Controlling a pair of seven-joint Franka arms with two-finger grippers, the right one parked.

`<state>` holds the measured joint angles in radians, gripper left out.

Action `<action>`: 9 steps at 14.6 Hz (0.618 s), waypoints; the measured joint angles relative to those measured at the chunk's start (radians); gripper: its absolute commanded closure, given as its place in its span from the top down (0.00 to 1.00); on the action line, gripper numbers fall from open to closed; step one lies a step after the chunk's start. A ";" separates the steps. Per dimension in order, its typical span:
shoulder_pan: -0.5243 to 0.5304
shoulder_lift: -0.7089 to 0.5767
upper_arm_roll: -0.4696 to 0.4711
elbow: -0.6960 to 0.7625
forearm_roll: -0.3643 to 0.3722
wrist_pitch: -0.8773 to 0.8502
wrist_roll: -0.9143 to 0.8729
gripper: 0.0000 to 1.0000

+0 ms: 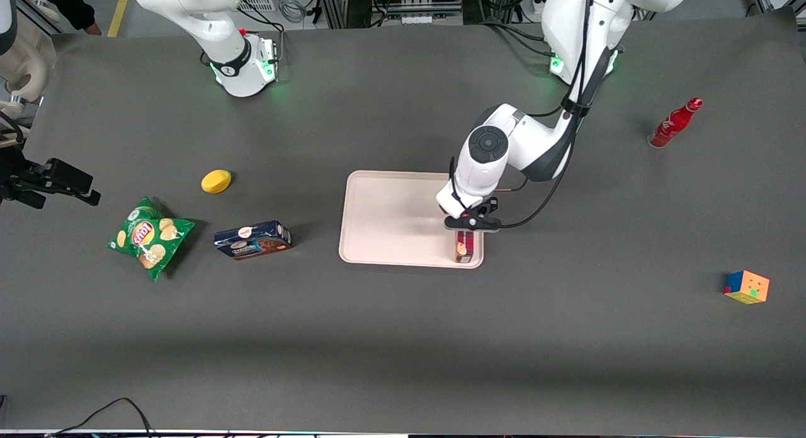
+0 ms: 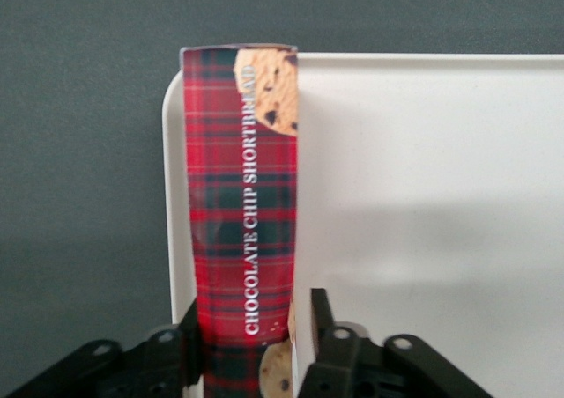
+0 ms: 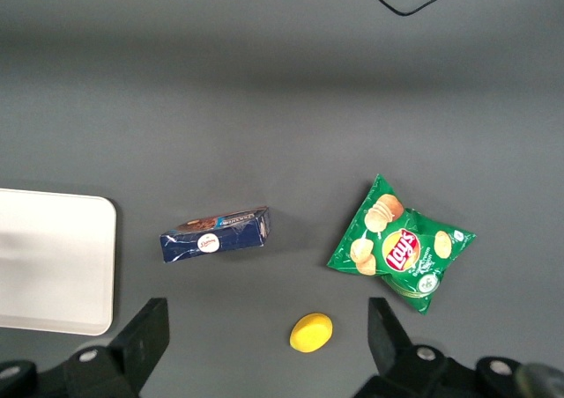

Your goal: Place red cookie box on tray

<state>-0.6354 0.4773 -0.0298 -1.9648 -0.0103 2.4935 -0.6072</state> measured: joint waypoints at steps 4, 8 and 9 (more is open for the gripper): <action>0.000 -0.001 0.008 0.012 0.000 0.004 -0.001 1.00; 0.009 -0.042 0.034 0.073 0.001 -0.118 0.014 1.00; 0.023 -0.069 0.041 0.094 0.000 -0.169 0.036 1.00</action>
<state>-0.6122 0.4088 0.0107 -1.8708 -0.0099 2.3242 -0.5711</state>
